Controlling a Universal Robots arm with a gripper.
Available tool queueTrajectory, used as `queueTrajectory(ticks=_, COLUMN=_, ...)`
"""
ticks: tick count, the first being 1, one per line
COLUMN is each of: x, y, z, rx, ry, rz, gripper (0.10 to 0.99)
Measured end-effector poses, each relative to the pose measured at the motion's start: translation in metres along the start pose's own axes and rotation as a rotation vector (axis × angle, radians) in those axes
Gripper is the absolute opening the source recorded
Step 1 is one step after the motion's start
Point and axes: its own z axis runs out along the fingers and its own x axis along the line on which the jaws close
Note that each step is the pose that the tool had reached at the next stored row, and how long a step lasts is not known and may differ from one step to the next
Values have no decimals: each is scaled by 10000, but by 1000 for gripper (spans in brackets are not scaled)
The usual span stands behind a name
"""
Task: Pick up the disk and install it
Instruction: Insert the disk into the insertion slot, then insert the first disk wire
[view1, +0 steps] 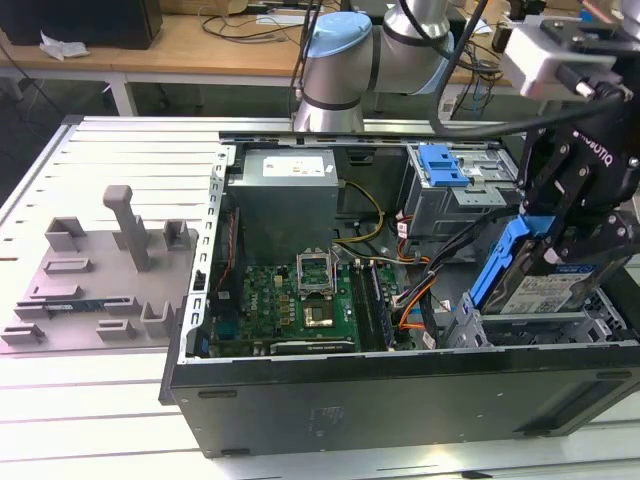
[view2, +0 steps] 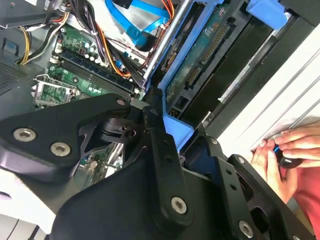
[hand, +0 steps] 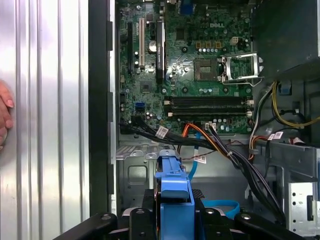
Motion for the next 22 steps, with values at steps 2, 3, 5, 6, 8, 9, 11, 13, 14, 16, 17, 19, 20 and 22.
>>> queueTrajectory(ticks=2, x=1, y=-1, z=44, rx=0, ry=-5, rz=0, gripper=365)
queueTrajectory(ticks=3, x=1, y=-2, z=54, rx=0, ry=-3, rz=1, gripper=376)
queueTrajectory(ticks=5, x=1, y=-3, z=75, rx=1, ry=-3, rz=-1, gripper=498)
queueTrajectory(ticks=6, x=2, y=-3, z=76, rx=0, ry=-1, rz=0, gripper=498)
queueTrajectory(ticks=8, x=2, y=-2, z=76, rx=0, ry=-1, rz=-2, gripper=561)
queueTrajectory(ticks=9, x=2, y=-2, z=77, rx=0, ry=-2, rz=-3, gripper=561)
queueTrajectory(ticks=11, x=2, y=-3, z=77, rx=0, ry=-2, rz=-6, gripper=561)
queueTrajectory(ticks=13, x=2, y=-3, z=77, rx=0, ry=-2, rz=-12, gripper=561)
queueTrajectory(ticks=14, x=2, y=-3, z=77, rx=0, ry=-1, rz=-19, gripper=561)
queueTrajectory(ticks=16, x=2, y=-3, z=77, rx=0, ry=-1, rz=-23, gripper=561)
queueTrajectory(ticks=17, x=2, y=-2, z=77, rx=0, ry=-1, rz=-25, gripper=561)
queueTrajectory(ticks=19, x=2, y=-2, z=77, rx=0, ry=-1, rz=-27, gripper=561)
queueTrajectory(ticks=20, x=2, y=-3, z=77, rx=0, ry=-1, rz=-32, gripper=561)
queueTrajectory(ticks=22, x=2, y=-3, z=77, rx=0, ry=-1, rz=-38, gripper=561)
